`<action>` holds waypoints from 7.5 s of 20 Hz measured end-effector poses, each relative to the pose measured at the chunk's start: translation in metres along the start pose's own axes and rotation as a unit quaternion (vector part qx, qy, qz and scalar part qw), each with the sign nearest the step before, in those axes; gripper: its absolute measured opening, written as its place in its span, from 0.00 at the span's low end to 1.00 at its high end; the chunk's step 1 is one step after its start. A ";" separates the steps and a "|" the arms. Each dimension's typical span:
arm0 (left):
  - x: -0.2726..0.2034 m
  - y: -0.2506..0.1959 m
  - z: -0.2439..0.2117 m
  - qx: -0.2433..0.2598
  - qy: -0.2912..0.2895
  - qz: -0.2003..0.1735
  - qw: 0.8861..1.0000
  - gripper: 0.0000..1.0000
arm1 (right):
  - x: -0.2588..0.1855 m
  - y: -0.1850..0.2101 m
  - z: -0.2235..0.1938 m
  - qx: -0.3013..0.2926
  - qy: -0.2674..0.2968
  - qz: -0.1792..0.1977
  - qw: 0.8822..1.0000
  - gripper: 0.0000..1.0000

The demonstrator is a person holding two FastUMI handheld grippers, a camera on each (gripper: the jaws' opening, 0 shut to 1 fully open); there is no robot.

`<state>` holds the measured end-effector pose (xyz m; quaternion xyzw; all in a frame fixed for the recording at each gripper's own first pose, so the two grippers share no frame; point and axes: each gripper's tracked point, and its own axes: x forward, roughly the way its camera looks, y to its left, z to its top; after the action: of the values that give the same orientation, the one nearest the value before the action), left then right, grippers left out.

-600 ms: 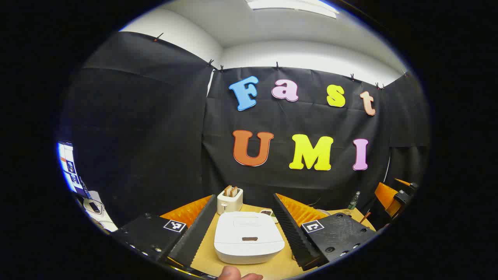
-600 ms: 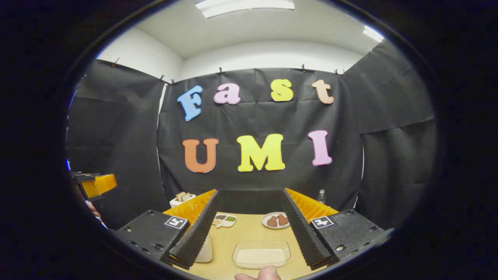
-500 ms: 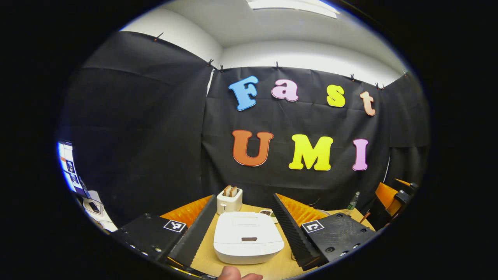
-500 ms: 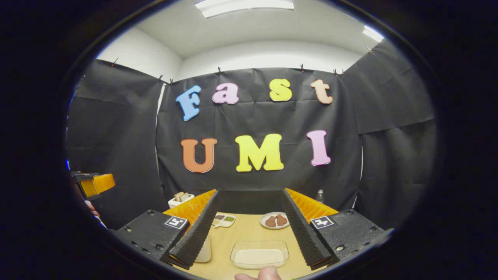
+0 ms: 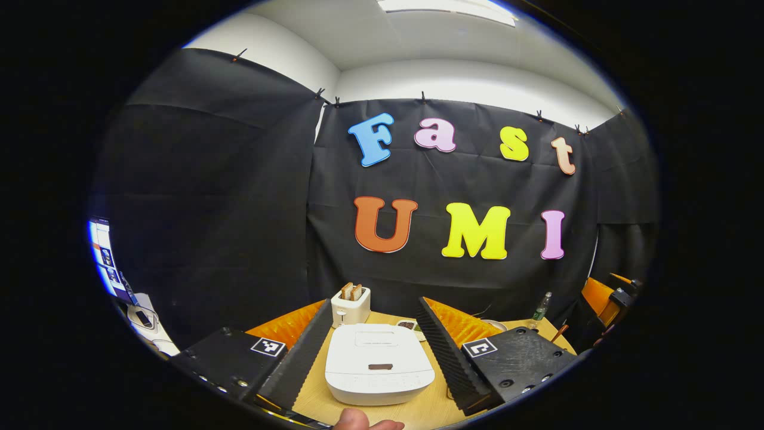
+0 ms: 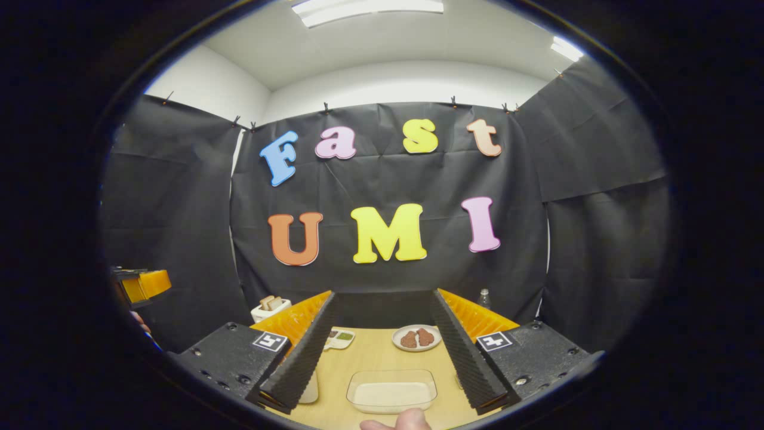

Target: Close the left gripper, press the button to open the rice cooker; take a wooden spoon from the chopstick holder with the right hand, scoop a spoonful of rice and pour it into the rice cooker, then put the wooden spoon back into the chopstick holder.

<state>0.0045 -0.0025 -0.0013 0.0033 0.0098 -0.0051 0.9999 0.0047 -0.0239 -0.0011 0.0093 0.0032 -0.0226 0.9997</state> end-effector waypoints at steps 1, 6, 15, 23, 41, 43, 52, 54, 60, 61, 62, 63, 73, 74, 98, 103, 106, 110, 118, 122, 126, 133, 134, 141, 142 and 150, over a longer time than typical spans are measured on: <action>0.002 -0.001 0.000 0.000 0.000 -0.001 1.000 0.92 | 0.000 -0.001 0.000 0.000 0.000 -0.002 1.000 0.99; 0.009 -0.002 -0.001 0.001 0.003 -0.005 1.000 0.92 | 0.001 -0.007 -0.003 0.002 0.004 -0.009 1.000 0.99; 0.010 -0.014 -0.045 0.009 0.069 -0.034 0.997 0.92 | 0.003 -0.033 -0.007 -0.001 0.012 -0.035 0.999 0.99; 0.039 -0.034 -0.112 0.036 0.191 -0.075 0.978 0.45 | 0.011 -0.078 -0.027 0.007 0.036 -0.069 0.997 0.99; 0.122 -0.022 -0.245 -0.062 0.390 -0.037 0.918 0.00 | 0.092 -0.128 -0.071 0.010 0.097 -0.057 0.994 0.99; 0.122 -0.020 -0.252 -0.070 0.401 -0.029 0.913 0.00 | 0.101 -0.131 -0.077 0.012 0.104 -0.057 0.993 0.99; 0.122 -0.018 -0.257 -0.078 0.425 -0.008 0.902 0.01 | 0.128 -0.146 -0.096 0.009 0.129 -0.049 0.990 1.00; 0.124 -0.014 -0.246 -0.074 0.397 0.010 0.915 0.00 | 0.129 -0.155 -0.093 0.002 0.131 -0.053 0.990 1.00; 0.157 -0.016 -0.142 -0.025 0.216 0.026 0.976 0.02 | 0.118 -0.193 -0.089 -0.015 0.128 -0.081 0.988 0.99; 0.161 -0.019 -0.121 -0.021 0.181 0.025 0.983 0.03 | 0.113 -0.196 -0.089 -0.013 0.129 -0.083 0.988 1.00; 0.166 -0.021 -0.100 -0.021 0.151 0.021 0.988 0.06 | 0.109 -0.198 -0.088 -0.013 0.128 -0.085 0.988 0.99; 0.170 -0.021 -0.088 -0.022 0.130 0.020 0.991 0.11 | 0.105 -0.199 -0.085 -0.014 0.124 -0.086 0.988 0.99; 0.147 -0.013 -0.037 -0.017 0.040 0.033 0.999 0.87 | 0.064 -0.233 -0.093 -0.006 0.128 -0.100 0.987 0.99; 0.142 -0.012 -0.034 -0.012 0.037 0.035 0.999 0.88 | 0.063 -0.236 -0.102 0.004 0.138 -0.099 0.985 0.99; 0.111 -0.059 -0.038 0.018 0.064 0.054 0.996 0.94 | 0.196 -0.287 -0.327 0.171 0.324 -0.047 0.929 0.78; 0.109 -0.061 -0.047 0.025 0.076 0.057 0.995 0.94 | 0.208 -0.289 -0.336 0.180 0.324 -0.044 0.928 0.42; 0.111 -0.061 -0.050 0.026 0.081 0.058 0.995 0.94 | 0.204 -0.284 -0.334 0.182 0.328 -0.040 0.926 0.22; 0.118 -0.060 -0.053 0.019 0.080 0.070 0.994 0.94 | 0.193 -0.278 -0.319 0.186 0.323 -0.036 0.927 0.17; 0.112 -0.064 -0.063 0.030 0.085 0.062 0.994 0.94 | 0.181 -0.242 -0.239 0.088 0.269 -0.033 0.959 0.09; 0.095 -0.047 -0.064 0.044 0.076 0.043 0.995 0.94 | 0.163 -0.151 -0.184 0.039 0.226 0.027 0.973 0.09; 0.076 -0.025 -0.068 0.057 0.071 0.029 0.995 0.94 | 0.147 -0.076 -0.203 -0.022 0.240 0.079 0.967 0.09; 0.051 0.019 -0.076 0.053 0.084 0.028 0.995 0.94 | 0.128 -0.060 -0.288 -0.142 0.275 0.042 0.950 0.09; 0.049 0.022 -0.079 0.053 0.088 0.026 0.994 0.94 | 0.126 -0.057 -0.298 -0.155 0.278 0.040 0.947 0.11; 0.044 0.033 -0.092 0.050 0.108 0.020 0.993 0.94 | 0.110 -0.022 -0.334 -0.063 0.316 0.046 0.946 0.09; 0.044 0.032 -0.095 0.050 0.111 0.019 0.992 0.94 | 0.109 -0.019 -0.335 -0.033 0.320 0.041 0.946 0.09; 0.036 0.029 -0.096 0.057 0.117 0.006 0.991 0.94 | 0.119 -0.001 -0.340 0.162 0.343 0.021 0.925 0.08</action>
<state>0.0389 0.0269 -0.0979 0.0611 0.1269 0.0012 0.9900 0.1219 -0.0239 -0.3422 0.1784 0.3416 0.0022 0.9228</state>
